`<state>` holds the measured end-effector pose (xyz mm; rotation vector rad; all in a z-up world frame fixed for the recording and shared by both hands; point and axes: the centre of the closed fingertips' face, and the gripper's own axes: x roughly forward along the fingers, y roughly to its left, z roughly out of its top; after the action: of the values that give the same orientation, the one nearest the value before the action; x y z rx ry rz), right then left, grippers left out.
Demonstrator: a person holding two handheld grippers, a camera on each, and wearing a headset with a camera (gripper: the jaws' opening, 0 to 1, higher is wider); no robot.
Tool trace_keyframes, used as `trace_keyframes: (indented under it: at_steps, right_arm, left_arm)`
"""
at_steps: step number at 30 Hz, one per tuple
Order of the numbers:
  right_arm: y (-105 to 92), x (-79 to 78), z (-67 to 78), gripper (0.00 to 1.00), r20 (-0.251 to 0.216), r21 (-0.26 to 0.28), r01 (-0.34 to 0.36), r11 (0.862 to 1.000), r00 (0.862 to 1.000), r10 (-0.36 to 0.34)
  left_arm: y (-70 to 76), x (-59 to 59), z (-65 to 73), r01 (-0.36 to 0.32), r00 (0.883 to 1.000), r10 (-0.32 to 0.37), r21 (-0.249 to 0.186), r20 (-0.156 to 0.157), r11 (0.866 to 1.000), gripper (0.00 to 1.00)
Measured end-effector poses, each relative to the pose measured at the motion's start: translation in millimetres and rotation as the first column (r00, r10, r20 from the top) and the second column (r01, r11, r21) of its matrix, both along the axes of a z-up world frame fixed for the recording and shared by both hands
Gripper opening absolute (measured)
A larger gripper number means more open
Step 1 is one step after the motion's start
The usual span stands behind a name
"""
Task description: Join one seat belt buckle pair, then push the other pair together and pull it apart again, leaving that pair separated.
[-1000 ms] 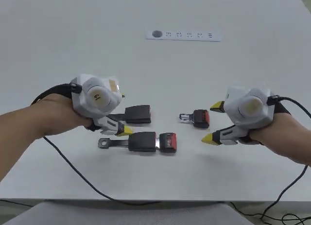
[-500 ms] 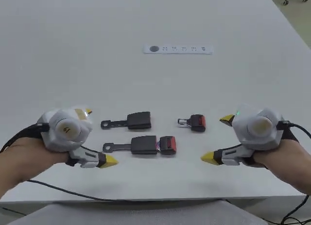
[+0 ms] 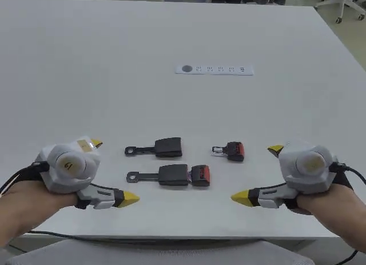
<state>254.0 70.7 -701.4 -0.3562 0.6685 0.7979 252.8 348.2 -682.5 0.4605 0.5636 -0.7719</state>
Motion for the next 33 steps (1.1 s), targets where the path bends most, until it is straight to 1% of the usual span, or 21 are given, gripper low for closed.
trace_keyframes:
  at_steps: [1, 3, 6, 7, 8, 9, 10, 12, 17, 20, 23, 25, 27, 28, 29, 31, 33]
  right_arm:
    - [0.3, -1.5, -1.0, 0.99, -0.001, 0.0, 0.003, 1.0, 1.0, -0.003]
    - [-0.4, -3.3, -2.1, 0.99, 0.0, 0.002, 0.022, 1.0, 1.0, -0.022]
    - [1.1, -6.6, -0.9, 0.99, 0.002, 0.011, 0.029, 1.0, 1.0, -0.029]
    - [2.0, -8.5, -0.7, 0.99, 0.003, 0.006, 0.027, 1.0, 1.0, -0.027]
    - [2.7, -9.8, 0.1, 0.99, 0.006, 0.005, 0.025, 1.0, 1.0, -0.025]
    - [3.3, -10.7, 1.5, 0.99, 0.008, 0.007, 0.024, 1.0, 1.0, -0.024]
    - [3.9, -11.2, 2.3, 0.99, 0.009, 0.009, 0.023, 1.0, 1.0, -0.024]
    - [3.8, -10.2, 4.4, 0.99, 0.016, 0.01, 0.025, 1.0, 1.0, -0.025]
    - [4.0, -7.7, 11.2, 0.99, 0.036, 0.02, 0.039, 0.999, 0.999, -0.039]
    - [4.3, -6.6, 13.8, 0.99, 0.041, 0.046, 0.062, 0.997, 0.997, -0.064]
    - [6.2, -10.3, 17.1, 0.99, 0.054, 0.05, 0.062, 0.997, 0.996, -0.065]
    - [7.1, -9.6, 15.8, 0.99, 0.061, 0.056, 0.064, 0.996, 0.996, -0.067]
    - [7.1, -9.9, 15.5, 0.99, 0.061, 0.057, 0.079, 0.995, 0.995, -0.082]
    - [7.2, -10.7, 16.0, 0.99, 0.063, 0.057, 0.085, 0.995, 0.994, -0.089]
    - [7.1, -10.4, 16.1, 0.99, 0.065, 0.059, 0.092, 0.994, 0.993, -0.095]
    - [7.7, -10.6, 17.2, 0.99, 0.067, 0.064, 0.097, 0.993, 0.993, -0.101]
    - [7.6, -11.3, 18.5, 0.99, 0.072, 0.055, 0.103, 0.993, 0.992, -0.107]
  left_arm:
    - [-0.9, -3.8, -1.1, -0.006, 1.0, 0.006, -0.002, -0.008, 1.0, 1.0]
    - [-6.3, -11.1, -1.4, -0.026, 0.999, 0.025, -0.028, -0.034, 0.999, 1.0]
    - [-0.9, -13.7, -4.7, -0.05, 0.998, 0.049, -0.023, -0.05, 0.998, 1.0]
    - [3.1, -12.8, -5.7, -0.063, 0.997, 0.061, -0.03, -0.05, 0.998, 1.0]
    - [3.2, -12.3, -4.1, -0.066, 0.997, 0.065, -0.036, -0.04, 0.997, 1.0]
    - [2.9, -10.5, -1.3, -0.076, 0.997, 0.076, -0.037, -0.022, 0.996, 1.0]
    - [6.0, -9.2, -1.1, -0.083, 0.996, 0.083, -0.034, -0.011, 0.996, 1.0]
    - [9.8, -9.1, -1.6, -0.095, 0.995, 0.095, -0.04, -0.012, 0.995, 1.0]
    - [10.4, -10.3, -5.5, -0.109, 0.994, 0.108, -0.044, -0.021, 0.993, 1.0]
    - [7.7, -13.3, -4.7, -0.111, 0.994, 0.11, -0.05, -0.026, 0.993, 1.0]
    - [3.3, -17.8, -2.9, -0.105, 0.994, 0.103, -0.05, -0.031, 0.993, 1.0]
    - [5.8, -16.1, -2.9, -0.114, 0.993, 0.113, -0.056, -0.026, 0.992, 1.0]
    - [11.3, -12.9, -4.5, -0.127, 0.992, 0.125, -0.062, -0.024, 0.99, 1.0]
    - [10.9, -13.1, -4.6, -0.129, 0.992, 0.127, -0.066, -0.025, 0.99, 1.0]
    - [8.9, -13.2, -3.6, -0.124, 0.992, 0.124, -0.07, -0.012, 0.99, 1.0]
    - [8.1, -12.5, -3.6, -0.123, 0.992, 0.123, -0.071, -0.003, 0.99, 1.0]
    - [6.8, -12.9, -5.6, -0.123, 0.992, 0.123, -0.071, -0.004, 0.99, 1.0]
